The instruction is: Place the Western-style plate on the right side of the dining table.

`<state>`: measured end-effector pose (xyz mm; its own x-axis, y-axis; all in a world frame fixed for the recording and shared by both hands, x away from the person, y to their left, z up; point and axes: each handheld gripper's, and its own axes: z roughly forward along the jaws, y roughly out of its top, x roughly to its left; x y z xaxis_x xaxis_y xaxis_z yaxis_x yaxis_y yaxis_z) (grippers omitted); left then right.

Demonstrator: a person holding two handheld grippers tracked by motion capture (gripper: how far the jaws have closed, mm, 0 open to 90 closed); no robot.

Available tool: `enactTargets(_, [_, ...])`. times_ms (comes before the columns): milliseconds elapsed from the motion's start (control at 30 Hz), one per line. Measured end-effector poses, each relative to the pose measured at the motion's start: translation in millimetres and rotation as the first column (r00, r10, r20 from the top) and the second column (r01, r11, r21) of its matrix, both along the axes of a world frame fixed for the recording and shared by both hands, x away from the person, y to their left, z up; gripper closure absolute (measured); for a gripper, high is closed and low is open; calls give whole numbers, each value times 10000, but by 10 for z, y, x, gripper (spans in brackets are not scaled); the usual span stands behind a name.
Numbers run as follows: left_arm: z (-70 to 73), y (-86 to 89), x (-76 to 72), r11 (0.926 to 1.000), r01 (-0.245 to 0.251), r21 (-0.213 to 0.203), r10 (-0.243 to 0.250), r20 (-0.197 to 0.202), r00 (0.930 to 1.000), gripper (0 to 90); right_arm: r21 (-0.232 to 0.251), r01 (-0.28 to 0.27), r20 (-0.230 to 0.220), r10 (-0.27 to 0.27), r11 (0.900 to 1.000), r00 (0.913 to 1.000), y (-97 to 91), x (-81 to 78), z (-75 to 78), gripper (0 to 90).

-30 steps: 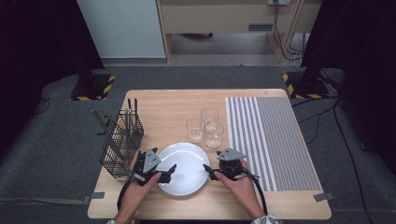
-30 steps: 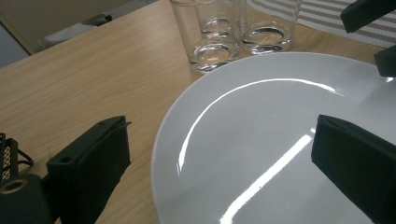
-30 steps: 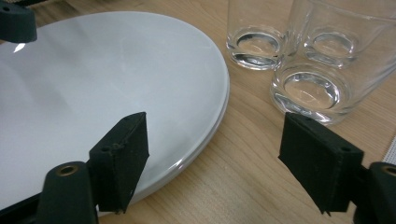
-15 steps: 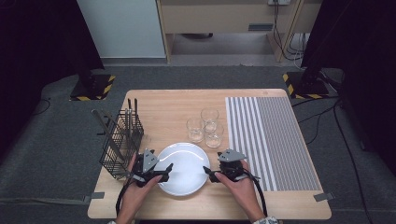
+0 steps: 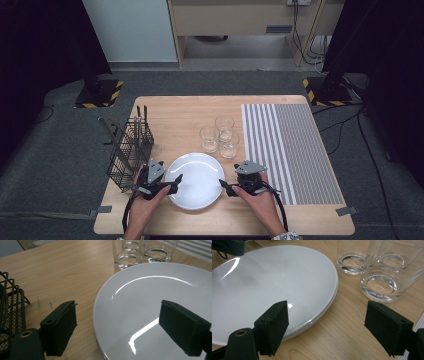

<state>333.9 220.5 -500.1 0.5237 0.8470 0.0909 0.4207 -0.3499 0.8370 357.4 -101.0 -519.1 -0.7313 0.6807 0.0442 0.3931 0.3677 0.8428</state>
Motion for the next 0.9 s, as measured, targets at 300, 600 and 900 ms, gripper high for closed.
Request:
enactTargets(300, [17,42,-88,9991,-416,32,417,-376,9984,238,-106,-226,-39,225,9997,9997,49,-21,6,203])
enactTargets(600, [-4,41,-88,9963,-699,495,730,-652,9952,295,-335,-507,-248,499,9982,9984,91,-22,-42,185])
enactTargets(900, [-23,15,-71,9964,-569,633,621,-845,9945,378,-335,-749,-311,738,9966,9968,133,-47,-68,298])
